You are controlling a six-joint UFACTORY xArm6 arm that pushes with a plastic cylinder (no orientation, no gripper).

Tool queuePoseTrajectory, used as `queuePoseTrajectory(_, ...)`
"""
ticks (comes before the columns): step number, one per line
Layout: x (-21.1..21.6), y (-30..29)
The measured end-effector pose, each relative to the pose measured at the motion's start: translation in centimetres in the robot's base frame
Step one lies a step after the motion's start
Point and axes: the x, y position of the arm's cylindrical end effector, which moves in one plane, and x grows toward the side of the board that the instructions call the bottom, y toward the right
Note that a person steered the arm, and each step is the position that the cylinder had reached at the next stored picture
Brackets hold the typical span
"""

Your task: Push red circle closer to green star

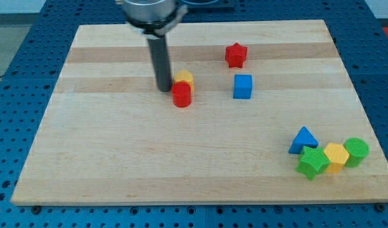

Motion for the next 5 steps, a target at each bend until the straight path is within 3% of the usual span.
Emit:
queuePoseTrajectory(3, 9.4, 7.7)
queuePoseTrajectory(5, 8.1, 2.0)
